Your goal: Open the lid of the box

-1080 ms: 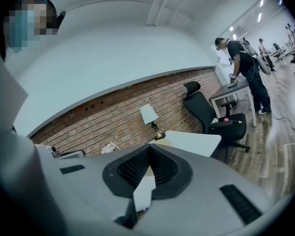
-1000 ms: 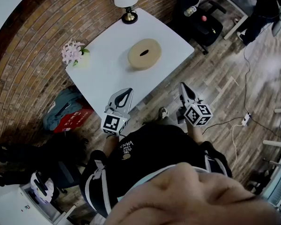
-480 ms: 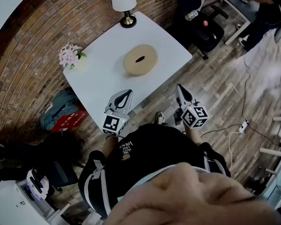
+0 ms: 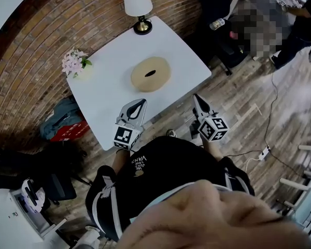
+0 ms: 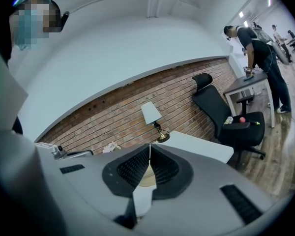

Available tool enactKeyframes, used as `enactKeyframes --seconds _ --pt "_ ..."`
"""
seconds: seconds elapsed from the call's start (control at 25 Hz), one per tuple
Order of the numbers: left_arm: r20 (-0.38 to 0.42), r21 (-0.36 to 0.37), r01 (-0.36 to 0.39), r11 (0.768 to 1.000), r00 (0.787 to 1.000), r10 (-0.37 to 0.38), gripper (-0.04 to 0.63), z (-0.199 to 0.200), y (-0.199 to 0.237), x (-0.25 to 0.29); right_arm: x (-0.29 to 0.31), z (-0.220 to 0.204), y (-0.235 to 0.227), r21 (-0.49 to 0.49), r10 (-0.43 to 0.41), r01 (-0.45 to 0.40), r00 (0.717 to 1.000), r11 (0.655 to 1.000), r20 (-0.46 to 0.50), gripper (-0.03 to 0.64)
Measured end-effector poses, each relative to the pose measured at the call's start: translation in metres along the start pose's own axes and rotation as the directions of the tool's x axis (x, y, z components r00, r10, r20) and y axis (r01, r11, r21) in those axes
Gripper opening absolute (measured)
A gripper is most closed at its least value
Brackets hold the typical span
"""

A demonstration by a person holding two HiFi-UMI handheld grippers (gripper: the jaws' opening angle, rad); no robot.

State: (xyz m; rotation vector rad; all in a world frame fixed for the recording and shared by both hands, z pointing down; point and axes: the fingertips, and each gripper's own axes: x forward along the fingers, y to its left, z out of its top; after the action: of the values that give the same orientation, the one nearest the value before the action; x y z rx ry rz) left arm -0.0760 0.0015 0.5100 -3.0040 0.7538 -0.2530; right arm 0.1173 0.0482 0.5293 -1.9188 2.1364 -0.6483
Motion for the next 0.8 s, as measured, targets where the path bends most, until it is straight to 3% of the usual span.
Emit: enactKeyframes --seconds 0.4,0.8 --pt "-0.005 -0.034 -0.040 0.999 0.999 0.039 0.011 -0.005 0.006 0.040 0.030 0.009 -0.031 0.000 0.039 -0.039 0.998 0.999 -0.045 0.005" --pt "-0.005 -0.027 0.020 0.999 1.000 -0.020 0.011 0.002 0.052 0.063 0.080 0.019 -0.024 0.019 0.013 -0.012 0.999 1.000 -0.034 0.005"
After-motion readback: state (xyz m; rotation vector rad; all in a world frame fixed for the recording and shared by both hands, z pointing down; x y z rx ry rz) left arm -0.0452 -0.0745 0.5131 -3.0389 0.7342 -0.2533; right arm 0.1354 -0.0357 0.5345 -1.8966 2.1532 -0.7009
